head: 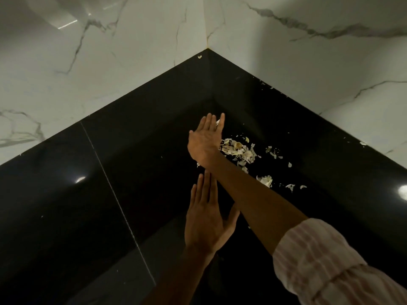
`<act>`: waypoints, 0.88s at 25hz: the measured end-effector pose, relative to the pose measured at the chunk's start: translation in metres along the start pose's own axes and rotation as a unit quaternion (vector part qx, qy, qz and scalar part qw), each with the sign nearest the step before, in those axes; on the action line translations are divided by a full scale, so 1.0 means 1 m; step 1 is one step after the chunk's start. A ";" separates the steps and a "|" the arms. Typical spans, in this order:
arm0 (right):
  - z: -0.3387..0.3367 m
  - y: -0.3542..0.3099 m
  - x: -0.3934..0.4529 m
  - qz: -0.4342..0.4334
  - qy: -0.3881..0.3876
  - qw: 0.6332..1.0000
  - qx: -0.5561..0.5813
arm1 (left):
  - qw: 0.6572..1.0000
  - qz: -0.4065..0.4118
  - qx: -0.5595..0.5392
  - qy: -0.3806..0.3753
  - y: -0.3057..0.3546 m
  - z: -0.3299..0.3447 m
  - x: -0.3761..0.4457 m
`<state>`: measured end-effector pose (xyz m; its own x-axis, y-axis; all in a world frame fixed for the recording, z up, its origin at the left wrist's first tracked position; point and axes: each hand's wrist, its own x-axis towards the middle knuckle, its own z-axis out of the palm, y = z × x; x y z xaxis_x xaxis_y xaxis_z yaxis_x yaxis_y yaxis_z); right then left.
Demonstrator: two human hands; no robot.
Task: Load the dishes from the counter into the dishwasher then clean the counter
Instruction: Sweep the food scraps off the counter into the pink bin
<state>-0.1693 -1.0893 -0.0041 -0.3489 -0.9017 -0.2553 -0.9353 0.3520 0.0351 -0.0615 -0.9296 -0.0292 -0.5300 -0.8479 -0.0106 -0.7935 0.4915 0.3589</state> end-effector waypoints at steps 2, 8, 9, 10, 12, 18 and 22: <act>-0.011 0.015 -0.016 0.010 -0.029 0.999 -0.036 | 1.000 -0.006 -0.003 0.011 0.003 -0.001 0.000; 0.004 0.093 -0.069 0.014 0.151 0.980 0.127 | 1.000 -0.004 0.003 0.010 0.005 -0.004 -0.003; 0.012 0.111 -0.075 0.035 0.156 0.972 0.175 | 1.000 -0.004 0.006 0.012 0.006 -0.004 -0.003; 0.022 0.128 -0.077 0.054 0.150 0.963 0.220 | 1.000 -0.006 0.007 0.013 0.007 -0.005 -0.003; 0.037 0.157 -0.076 0.059 0.145 0.949 0.275 | 1.000 -0.010 0.004 0.004 0.007 -0.006 -0.002; 0.029 0.180 -0.041 0.088 0.270 0.849 0.447 | 0.999 -0.019 -0.016 -0.034 0.007 -0.008 -0.002; 0.034 0.172 -0.027 0.064 0.283 0.879 0.379 | 0.995 -0.026 -0.095 -0.034 0.006 -0.013 0.001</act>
<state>-0.3186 -0.9955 -0.0241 -0.6221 -0.7477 0.2321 -0.6531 0.3322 -0.6805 -0.0627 -0.9302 -0.0154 -0.5131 -0.8531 -0.0944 -0.7530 0.3946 0.5266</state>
